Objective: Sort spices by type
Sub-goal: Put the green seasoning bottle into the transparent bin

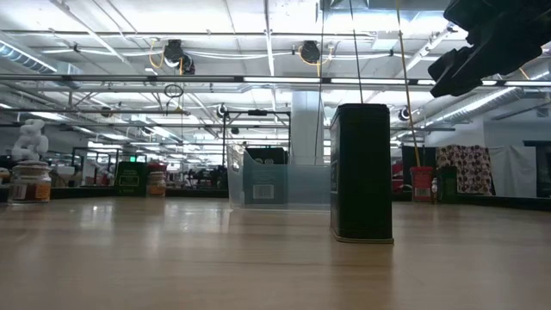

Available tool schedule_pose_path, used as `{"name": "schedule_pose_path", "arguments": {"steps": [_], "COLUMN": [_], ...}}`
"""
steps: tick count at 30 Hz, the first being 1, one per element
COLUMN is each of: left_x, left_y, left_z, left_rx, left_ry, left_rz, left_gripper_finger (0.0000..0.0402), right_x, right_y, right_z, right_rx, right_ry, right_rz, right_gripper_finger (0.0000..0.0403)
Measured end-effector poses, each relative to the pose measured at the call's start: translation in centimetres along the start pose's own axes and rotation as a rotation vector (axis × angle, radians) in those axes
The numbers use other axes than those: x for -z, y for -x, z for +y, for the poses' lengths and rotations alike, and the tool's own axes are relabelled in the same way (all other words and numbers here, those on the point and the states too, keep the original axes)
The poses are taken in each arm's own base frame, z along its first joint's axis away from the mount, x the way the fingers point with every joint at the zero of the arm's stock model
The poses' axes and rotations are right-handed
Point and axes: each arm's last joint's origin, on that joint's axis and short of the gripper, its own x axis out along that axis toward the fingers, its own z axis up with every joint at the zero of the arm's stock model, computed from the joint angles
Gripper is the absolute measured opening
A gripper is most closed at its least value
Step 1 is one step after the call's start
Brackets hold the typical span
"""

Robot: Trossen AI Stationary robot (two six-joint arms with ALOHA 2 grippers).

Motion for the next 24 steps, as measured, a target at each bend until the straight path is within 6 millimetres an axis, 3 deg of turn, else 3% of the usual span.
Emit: {"name": "schedule_pose_path", "arguments": {"steps": [14, 24], "left_x": [-0.2, -1.0], "left_y": [0.1, 2.1], "left_z": [0.2, 1.2], "left_rx": [-0.013, -0.002], "left_ry": [0.002, 0.023], "left_rz": [-0.011, 0.001], "left_gripper_finger": [0.0145, 0.0145], "right_x": [0.0, 0.0], "right_y": [0.0, 0.0], "right_z": [0.0, 0.0], "right_rx": [0.000, 0.000], "right_ry": [0.004, 0.008], "right_rz": [0.004, 0.004], "right_gripper_finger": [0.0157, 0.0157]}}
